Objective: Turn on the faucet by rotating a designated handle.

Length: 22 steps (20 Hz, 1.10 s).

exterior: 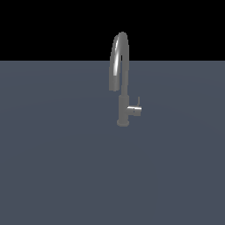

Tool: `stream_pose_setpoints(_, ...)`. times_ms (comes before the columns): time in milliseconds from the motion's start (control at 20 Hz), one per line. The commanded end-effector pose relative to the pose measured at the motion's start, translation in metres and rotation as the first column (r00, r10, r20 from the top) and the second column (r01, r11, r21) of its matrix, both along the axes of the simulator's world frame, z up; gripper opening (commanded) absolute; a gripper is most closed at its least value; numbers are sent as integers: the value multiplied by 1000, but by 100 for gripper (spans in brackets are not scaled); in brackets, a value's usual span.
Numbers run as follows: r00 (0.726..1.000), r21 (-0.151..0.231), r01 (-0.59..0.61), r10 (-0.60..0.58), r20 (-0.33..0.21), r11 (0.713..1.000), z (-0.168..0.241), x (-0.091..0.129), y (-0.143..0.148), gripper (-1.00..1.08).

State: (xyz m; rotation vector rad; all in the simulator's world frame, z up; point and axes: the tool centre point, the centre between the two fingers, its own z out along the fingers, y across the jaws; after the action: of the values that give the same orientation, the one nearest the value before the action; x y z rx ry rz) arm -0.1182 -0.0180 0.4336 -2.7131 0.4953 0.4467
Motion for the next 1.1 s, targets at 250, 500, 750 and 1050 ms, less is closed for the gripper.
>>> stream_pose_setpoints(250,987,114,134,-122,-103,984,-20,44,-13,-100)
stream_pose_setpoints(500,964,184,229,-196,-181,956,-37,72,-24,-100)
stream_pose_setpoints(750,927,247,329,-263,-266,911,-57,98,-36,-100)
stream_pose_setpoints(1050,864,312,456,-331,-378,834,-87,128,-52,-100)
